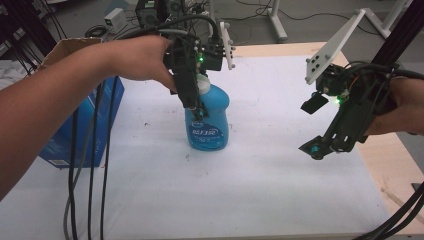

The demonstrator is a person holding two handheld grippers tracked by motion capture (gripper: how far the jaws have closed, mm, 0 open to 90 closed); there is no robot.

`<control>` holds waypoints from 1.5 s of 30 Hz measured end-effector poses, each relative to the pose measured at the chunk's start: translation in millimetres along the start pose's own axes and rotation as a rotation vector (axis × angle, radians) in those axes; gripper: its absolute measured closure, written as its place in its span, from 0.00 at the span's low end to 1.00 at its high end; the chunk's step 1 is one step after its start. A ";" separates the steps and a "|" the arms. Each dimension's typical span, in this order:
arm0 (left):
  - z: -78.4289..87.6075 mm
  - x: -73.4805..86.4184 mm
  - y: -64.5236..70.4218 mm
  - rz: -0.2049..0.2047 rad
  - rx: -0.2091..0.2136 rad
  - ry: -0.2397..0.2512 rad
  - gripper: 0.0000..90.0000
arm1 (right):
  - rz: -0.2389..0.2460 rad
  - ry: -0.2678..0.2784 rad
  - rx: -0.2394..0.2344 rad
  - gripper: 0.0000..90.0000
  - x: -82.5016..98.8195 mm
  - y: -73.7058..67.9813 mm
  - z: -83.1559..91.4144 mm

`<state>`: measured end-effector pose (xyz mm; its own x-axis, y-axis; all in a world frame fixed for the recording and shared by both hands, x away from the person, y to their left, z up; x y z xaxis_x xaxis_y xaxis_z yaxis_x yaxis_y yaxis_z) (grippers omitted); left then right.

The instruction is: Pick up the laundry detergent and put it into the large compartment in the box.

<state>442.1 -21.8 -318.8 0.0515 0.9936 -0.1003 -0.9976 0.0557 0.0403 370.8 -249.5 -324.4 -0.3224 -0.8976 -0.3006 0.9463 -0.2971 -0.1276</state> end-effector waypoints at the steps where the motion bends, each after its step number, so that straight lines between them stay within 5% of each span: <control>1: -0.1 0.1 0.1 -0.001 0.000 0.001 0.33 | -0.005 -0.001 0.000 0.01 -0.1 -0.4 0.2; 16: 2.7 0.7 2.8 -0.022 0.017 0.007 0.42 | 0.004 0.001 -0.002 0.01 0.4 -0.2 -0.7; 21: 9.9 3.5 4.6 0.010 0.018 -0.002 0.42 | 0.002 0.000 -0.001 0.01 1.1 -0.1 -0.8; 31: 61.4 14.6 14.6 0.135 -0.052 -0.031 0.42 | -0.004 0.005 0.000 0.01 3.5 -0.7 -0.6; 45: 145.3 57.2 31.9 0.306 -0.117 -0.048 0.42 | 0.005 0.025 0.003 0.01 5.3 -0.1 1.7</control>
<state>419.9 51.0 -178.8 -0.2518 0.9663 -0.0544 -0.9656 -0.2546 -0.0531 369.0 -254.8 -324.3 -0.3181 -0.8905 -0.3252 0.9480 -0.2937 -0.1230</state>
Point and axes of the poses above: each handheld gripper's, and its own axes: z roughly backward along the jaws, x roughly out of its underside, y roughly to its right, the point moved 3 cm from there along -z, roughly forward along the jaws, and after that the axes turned 7 degrees about -y, right-handed, at the moved point
